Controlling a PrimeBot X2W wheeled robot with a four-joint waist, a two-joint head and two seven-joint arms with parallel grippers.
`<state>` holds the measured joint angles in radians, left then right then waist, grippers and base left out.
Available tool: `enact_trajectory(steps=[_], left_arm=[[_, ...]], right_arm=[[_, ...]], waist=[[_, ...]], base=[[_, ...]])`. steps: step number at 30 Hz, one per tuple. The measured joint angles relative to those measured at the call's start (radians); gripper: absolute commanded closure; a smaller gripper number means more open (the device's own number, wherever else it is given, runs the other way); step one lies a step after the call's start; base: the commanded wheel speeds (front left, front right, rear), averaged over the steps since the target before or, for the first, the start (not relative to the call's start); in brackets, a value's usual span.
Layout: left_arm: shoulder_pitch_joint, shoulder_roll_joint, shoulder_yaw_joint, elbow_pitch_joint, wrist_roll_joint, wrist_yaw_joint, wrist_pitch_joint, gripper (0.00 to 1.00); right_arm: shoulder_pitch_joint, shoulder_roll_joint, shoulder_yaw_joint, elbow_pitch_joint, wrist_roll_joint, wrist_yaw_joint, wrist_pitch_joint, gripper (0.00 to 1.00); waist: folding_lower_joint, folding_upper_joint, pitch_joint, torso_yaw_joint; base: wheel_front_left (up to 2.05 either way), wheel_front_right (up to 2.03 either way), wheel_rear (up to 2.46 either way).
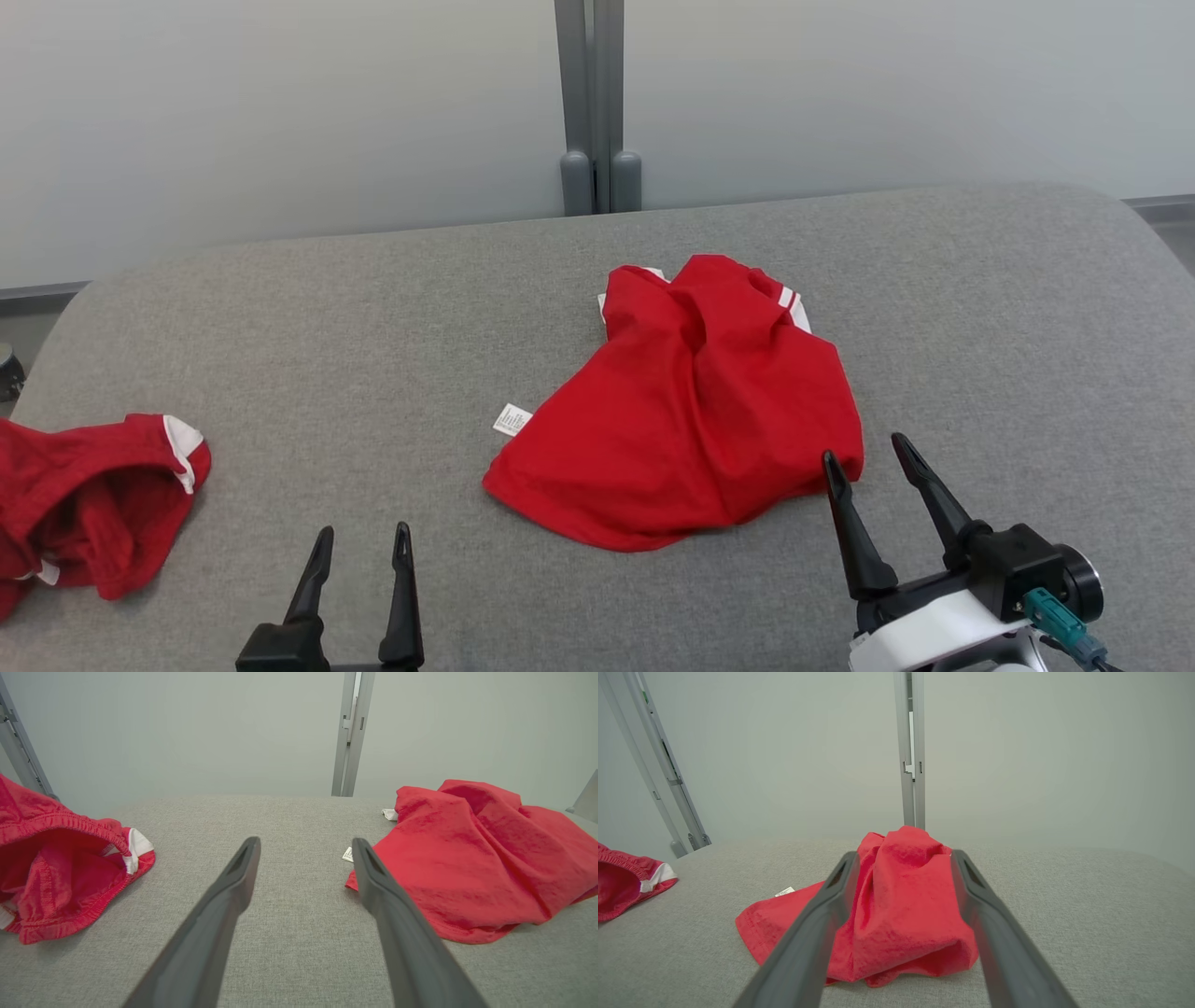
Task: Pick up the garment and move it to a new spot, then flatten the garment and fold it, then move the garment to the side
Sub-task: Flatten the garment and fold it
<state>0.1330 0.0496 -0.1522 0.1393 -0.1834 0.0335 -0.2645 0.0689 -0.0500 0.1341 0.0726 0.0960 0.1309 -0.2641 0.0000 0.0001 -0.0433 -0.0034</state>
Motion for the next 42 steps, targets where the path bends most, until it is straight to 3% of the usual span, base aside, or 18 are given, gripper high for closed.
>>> enact_trajectory(steps=[7,9,13,17,22,30,32,37,42], left_arm=[[-0.070,0.000,-0.055,0.099,0.003,-0.067,0.000,0.00],[-0.136,0.000,-0.109,0.219,0.018,-0.102,0.000,0.00],[-0.250,-0.001,-0.167,0.357,-0.007,-0.122,0.000,0.00],[-0.356,-0.003,-0.205,0.483,-0.071,-0.116,0.000,0.00],[-0.484,-0.002,-0.237,0.645,-0.133,-0.067,0.000,0.00],[-0.598,-0.002,-0.316,0.879,-0.199,-0.049,0.003,0.00],[-0.623,-0.002,-0.338,0.904,-0.214,-0.042,0.000,1.00],[-0.642,-0.002,-0.364,0.893,-0.262,-0.047,0.000,1.00],[-0.634,0.011,-0.311,0.729,-0.238,-0.026,0.000,1.00]], right_arm=[[0.000,-0.002,0.007,-0.001,0.000,0.000,0.000,0.00],[-0.007,-0.008,0.018,0.001,0.000,0.000,0.000,0.00],[-0.021,-0.018,0.038,0.002,0.001,0.000,0.000,0.00],[-0.035,-0.022,0.044,0.002,0.004,0.000,0.000,0.00],[-0.061,-0.023,0.044,-0.002,0.008,0.000,0.000,0.00],[-0.085,-0.026,0.044,-0.002,0.014,0.000,0.000,0.00],[-0.094,-0.026,0.040,-0.003,0.017,0.000,0.000,0.00],[-0.095,-0.025,0.025,-0.009,0.017,0.000,0.000,0.00],[-0.093,-0.022,0.016,-0.013,0.017,0.000,0.000,0.00]], waist=[[0.0000,0.0000,0.022,0.006],[0.0000,0.0000,0.035,0.004],[0.0000,0.0000,0.051,-0.012],[0.0000,0.0000,0.069,-0.038],[0.0000,0.0000,0.102,-0.074],[0.0000,0.0000,0.153,-0.119],[0.0000,0.0000,0.163,-0.124],[0.0000,0.0000,0.172,-0.111],[0.0000,0.0000,0.166,-0.076]], base=[[0.00,0.00,0.00],[0.00,0.00,0.00],[0.00,0.00,0.00],[0.00,0.00,0.00],[0.00,0.00,0.00],[0.00,0.00,0.00],[0.00,0.00,0.00],[0.00,0.00,0.00],[0.00,0.00,0.00]])
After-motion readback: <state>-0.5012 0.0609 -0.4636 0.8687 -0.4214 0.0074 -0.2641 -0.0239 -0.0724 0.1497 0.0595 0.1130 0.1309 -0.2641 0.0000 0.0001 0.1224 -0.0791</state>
